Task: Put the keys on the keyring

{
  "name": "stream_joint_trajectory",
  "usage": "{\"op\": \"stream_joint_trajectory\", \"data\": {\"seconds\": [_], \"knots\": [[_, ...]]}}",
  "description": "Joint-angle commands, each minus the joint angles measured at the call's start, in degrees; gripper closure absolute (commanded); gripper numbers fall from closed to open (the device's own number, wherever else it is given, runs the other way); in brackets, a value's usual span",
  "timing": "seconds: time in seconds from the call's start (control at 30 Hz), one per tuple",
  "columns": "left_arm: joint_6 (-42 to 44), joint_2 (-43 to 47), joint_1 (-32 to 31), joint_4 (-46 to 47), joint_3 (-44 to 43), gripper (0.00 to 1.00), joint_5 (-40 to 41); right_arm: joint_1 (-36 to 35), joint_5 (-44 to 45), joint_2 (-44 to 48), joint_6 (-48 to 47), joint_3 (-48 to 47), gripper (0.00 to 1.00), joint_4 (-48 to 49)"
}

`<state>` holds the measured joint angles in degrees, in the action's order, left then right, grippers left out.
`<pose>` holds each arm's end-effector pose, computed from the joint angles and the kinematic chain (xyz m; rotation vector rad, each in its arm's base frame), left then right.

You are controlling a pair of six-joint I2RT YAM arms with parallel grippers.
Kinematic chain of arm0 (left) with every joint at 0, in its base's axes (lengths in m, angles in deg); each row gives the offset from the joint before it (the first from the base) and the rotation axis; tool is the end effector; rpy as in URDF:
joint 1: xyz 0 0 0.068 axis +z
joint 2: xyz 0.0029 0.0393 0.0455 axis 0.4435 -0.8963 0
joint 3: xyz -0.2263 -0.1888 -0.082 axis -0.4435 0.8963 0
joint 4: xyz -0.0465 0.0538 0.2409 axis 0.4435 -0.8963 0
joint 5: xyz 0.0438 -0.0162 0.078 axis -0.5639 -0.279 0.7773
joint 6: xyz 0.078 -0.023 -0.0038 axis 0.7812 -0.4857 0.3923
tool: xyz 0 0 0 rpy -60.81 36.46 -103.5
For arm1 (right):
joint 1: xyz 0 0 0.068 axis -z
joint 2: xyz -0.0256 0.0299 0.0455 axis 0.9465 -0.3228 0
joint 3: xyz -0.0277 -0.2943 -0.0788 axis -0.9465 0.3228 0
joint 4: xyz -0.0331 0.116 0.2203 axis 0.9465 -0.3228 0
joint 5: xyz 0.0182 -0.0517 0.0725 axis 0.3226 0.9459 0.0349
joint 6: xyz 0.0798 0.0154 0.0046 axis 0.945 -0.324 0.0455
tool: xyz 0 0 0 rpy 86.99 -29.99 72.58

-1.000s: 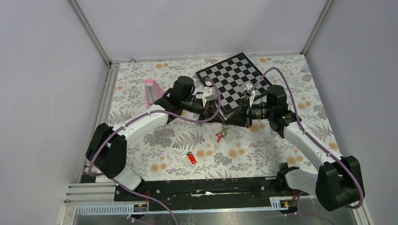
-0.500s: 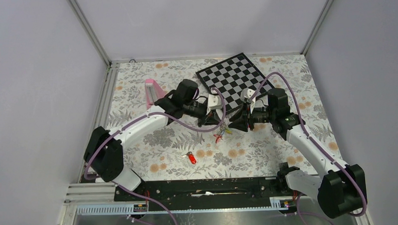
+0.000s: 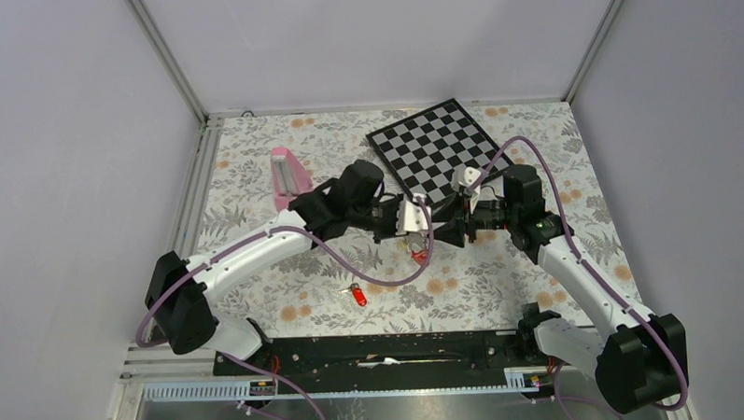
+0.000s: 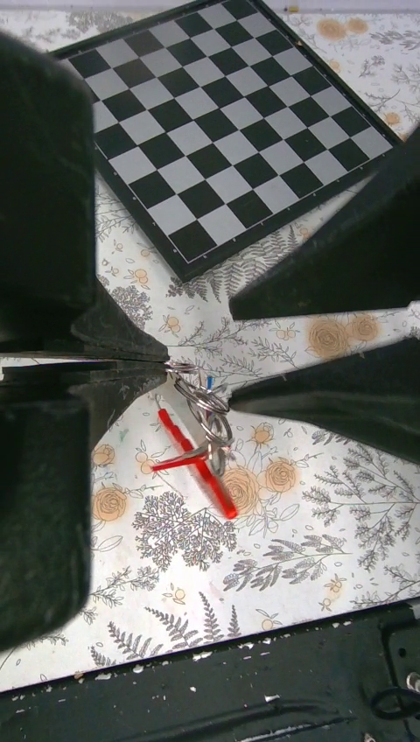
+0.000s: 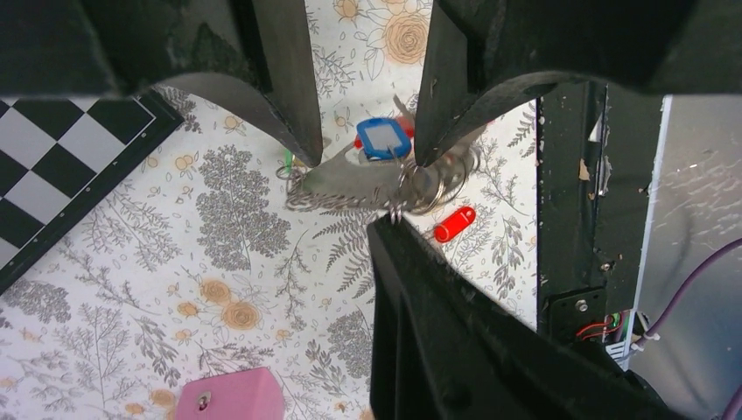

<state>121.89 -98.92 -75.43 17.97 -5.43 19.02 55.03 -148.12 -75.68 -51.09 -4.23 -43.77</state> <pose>0.1889 -0.2760 0.3328 1.7378 1.3199 -0.7133 0.1872 0.1183 0.3059 -1.2186 1.4158 0.9497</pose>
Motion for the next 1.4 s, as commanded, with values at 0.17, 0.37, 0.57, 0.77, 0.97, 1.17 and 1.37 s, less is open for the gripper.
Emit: {"op": "stream_joint_trajectory", "data": {"seconds": [0.17, 0.37, 0.57, 0.77, 0.97, 1.17, 1.37], "knots": [[0.68, 0.59, -4.79, 4.40, -0.85, 1.00, 9.89, -1.23, -1.92, -0.27, 0.85, 0.37, 0.52, 5.50], [-1.04, 0.90, -5.29, 5.87, 0.24, 1.00, 10.30, -1.17, -1.87, -0.65, 2.84, 0.57, 0.56, 7.17], [-7.24, 1.77, -5.14, 10.77, 2.49, 1.00, 11.49, -1.17, -2.03, -1.03, 2.68, 1.32, 0.59, 7.31], [-12.52, 1.95, -4.14, 13.52, 3.81, 1.00, 6.97, -1.20, -1.47, -1.52, 2.85, 1.52, 0.67, 7.77], [-16.02, 1.79, -2.41, 14.55, 3.42, 1.00, 3.22, -1.30, -1.65, -1.84, 1.92, 1.97, 0.71, 7.23], [-17.34, 1.66, -1.68, 14.63, 3.42, 1.00, 0.59, -2.28, -1.76, -2.44, 1.89, 1.87, 0.73, 7.33], [-18.12, 1.09, -1.57, 14.68, 3.33, 1.00, -1.01, -2.49, -2.04, -2.37, 2.78, 1.96, 0.79, 8.09]]}}
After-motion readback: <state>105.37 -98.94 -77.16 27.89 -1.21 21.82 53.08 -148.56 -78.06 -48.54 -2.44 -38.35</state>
